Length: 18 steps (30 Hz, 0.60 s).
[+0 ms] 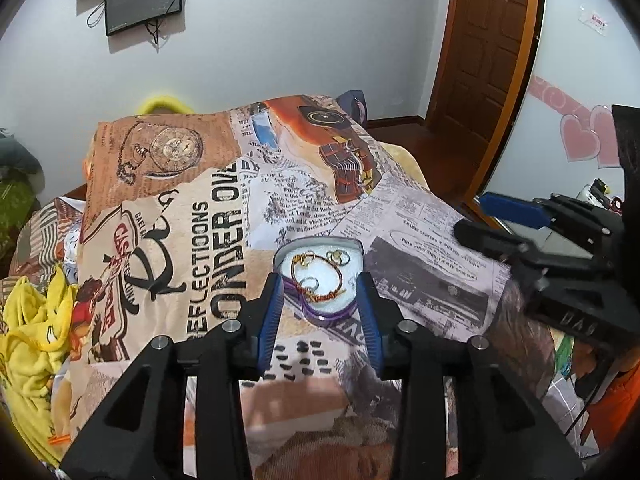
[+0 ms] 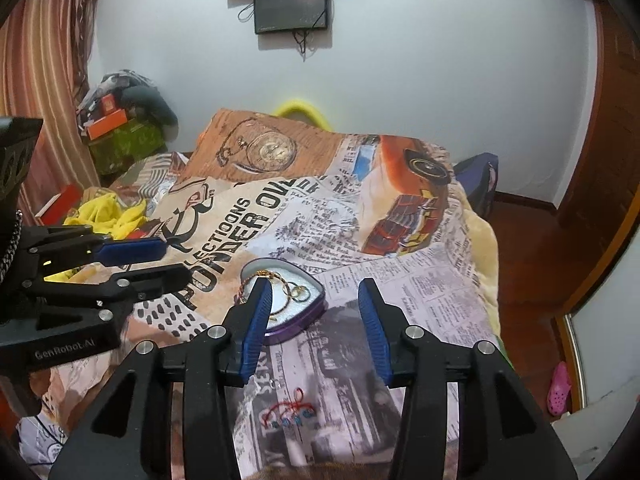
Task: Organize jewelry
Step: 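Move both tools back to the red-and-blue beaded bracelet and last ring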
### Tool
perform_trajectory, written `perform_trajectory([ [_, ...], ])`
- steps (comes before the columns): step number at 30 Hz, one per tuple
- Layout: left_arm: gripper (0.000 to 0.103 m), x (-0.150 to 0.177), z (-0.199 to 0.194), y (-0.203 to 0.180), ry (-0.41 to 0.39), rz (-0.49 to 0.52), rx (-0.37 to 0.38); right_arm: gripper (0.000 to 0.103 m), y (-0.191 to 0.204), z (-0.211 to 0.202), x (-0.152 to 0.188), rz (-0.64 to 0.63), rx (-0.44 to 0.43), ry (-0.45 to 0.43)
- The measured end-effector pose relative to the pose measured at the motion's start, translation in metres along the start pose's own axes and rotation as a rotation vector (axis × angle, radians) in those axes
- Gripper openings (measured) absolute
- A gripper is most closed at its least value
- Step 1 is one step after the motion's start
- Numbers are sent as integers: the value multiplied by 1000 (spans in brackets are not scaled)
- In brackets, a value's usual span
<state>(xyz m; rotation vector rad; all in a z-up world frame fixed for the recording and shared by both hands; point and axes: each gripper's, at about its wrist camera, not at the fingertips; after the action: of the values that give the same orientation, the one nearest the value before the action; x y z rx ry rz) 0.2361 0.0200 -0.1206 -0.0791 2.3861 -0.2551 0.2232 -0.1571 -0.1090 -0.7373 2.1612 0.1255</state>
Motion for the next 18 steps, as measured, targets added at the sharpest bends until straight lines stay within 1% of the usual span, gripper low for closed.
perform_trajectory([
  [1,40,2,0,0,3,-1,-3,41,-2,-3,2,5,4,0],
  [4,40,10,4,0,27,-1,-9,41,-9,-9,12,25,17,5],
  [10,40,30,19,-4,96,-12,3,41,-16,-11,31,50,21,42],
  [18,40,53,43,-22,176,15,30,41,-14,-1,59,65,-12,115],
])
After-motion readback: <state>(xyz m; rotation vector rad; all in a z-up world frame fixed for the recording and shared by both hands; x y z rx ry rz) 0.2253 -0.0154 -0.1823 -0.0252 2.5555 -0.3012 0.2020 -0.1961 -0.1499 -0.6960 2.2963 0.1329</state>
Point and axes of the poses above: each gripper's, at about its wrist camera, not at the fingertips, and z roughly the way its jaws point, y to its left, x to its underside, and after that the axes turned 13 degrees about -z, right-handed
